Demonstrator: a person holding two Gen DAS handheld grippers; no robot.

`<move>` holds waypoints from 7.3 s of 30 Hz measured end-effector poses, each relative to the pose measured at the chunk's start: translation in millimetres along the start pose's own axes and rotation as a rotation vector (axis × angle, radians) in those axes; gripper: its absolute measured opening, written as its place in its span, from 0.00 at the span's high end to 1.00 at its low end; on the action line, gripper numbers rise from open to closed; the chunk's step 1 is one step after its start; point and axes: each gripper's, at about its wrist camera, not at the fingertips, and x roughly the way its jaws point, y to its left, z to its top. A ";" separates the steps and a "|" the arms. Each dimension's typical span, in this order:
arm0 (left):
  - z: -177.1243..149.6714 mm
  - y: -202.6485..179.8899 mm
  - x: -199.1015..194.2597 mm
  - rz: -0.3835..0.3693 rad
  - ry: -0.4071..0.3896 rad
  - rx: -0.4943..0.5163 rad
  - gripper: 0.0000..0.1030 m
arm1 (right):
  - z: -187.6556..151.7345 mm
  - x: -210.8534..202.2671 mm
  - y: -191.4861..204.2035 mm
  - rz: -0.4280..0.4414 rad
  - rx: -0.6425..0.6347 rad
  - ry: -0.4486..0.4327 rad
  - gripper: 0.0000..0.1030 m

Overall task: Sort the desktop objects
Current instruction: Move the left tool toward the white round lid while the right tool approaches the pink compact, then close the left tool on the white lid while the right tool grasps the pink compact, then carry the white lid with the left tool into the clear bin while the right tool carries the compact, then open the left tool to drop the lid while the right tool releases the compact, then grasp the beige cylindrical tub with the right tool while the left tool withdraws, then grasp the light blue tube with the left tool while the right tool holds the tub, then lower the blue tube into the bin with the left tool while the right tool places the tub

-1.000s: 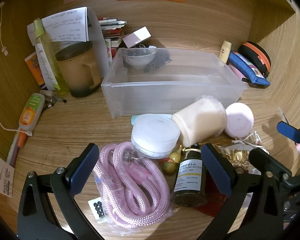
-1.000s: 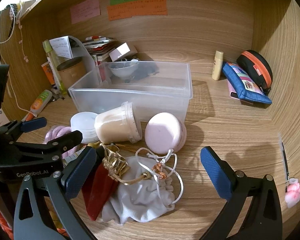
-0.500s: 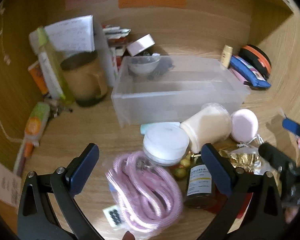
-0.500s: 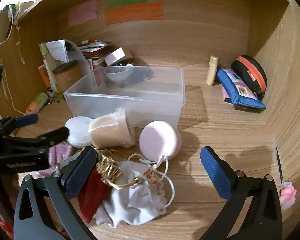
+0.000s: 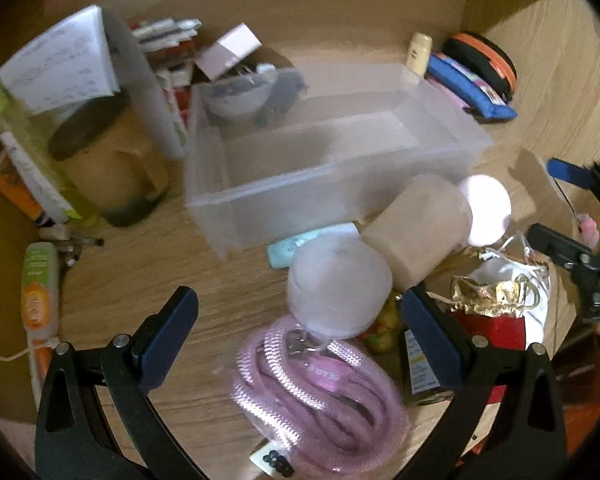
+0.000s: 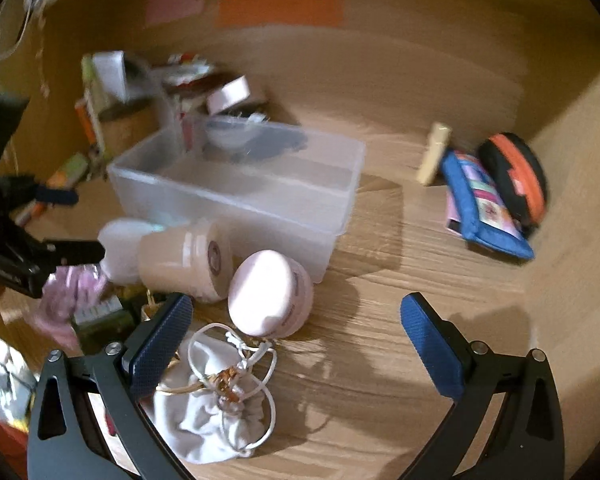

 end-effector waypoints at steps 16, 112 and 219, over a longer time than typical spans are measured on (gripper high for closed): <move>9.4 -5.1 35.4 -0.082 0.100 0.038 0.35 | 3.5 59.2 -2.3 0.131 -0.055 0.210 0.23; 113.8 23.9 74.2 0.022 -0.005 -0.048 0.35 | 107.2 126.7 4.0 0.094 -0.096 0.207 0.36; 25.9 4.9 13.6 -0.016 0.008 -0.232 0.29 | 25.2 6.6 -13.2 0.309 0.021 0.046 0.38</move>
